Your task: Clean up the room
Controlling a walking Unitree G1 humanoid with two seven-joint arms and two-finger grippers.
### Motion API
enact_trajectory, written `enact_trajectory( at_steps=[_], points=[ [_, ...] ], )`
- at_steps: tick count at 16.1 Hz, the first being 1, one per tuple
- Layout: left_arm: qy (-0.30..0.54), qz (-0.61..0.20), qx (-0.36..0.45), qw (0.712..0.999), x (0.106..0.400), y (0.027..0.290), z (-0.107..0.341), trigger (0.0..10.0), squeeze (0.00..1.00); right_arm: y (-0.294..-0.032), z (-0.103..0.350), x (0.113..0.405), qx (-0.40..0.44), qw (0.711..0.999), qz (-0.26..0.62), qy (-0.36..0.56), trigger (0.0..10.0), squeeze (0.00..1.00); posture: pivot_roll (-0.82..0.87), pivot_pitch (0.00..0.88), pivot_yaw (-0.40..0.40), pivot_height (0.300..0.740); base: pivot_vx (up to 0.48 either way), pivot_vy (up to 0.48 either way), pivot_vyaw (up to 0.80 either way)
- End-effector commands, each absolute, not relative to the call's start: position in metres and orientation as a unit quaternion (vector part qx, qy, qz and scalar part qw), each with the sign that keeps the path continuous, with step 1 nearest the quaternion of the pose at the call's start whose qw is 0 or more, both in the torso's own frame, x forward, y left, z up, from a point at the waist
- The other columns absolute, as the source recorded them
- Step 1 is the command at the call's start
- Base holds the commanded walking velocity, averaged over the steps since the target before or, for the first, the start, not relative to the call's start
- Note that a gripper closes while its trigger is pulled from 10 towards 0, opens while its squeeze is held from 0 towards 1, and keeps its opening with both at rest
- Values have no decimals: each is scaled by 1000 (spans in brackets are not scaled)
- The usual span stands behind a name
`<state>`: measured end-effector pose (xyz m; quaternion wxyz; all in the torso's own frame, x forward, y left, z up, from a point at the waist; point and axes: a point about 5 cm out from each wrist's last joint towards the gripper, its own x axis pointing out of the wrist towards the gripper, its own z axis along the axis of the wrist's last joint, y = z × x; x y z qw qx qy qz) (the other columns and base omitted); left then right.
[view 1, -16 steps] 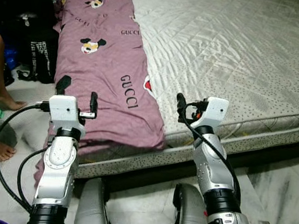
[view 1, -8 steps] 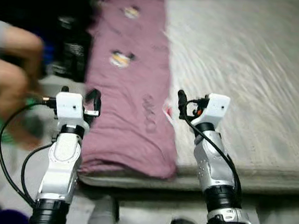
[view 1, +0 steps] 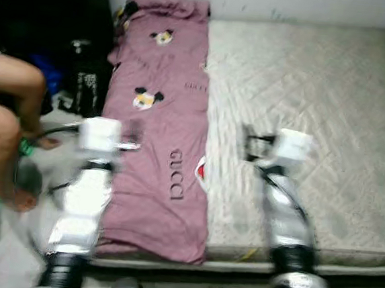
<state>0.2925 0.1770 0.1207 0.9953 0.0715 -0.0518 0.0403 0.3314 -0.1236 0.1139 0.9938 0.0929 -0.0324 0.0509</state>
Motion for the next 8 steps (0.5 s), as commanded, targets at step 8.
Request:
enact_trajectory(
  at_steps=[8],
  points=[
    [-46, 41, 57, 996, 292, 176, 119, 10000, 0, -123, 117, 332, 82, 994, 65, -32, 10000, 0, -58, 0, 30, 740, 0, 0, 0]
  ],
)
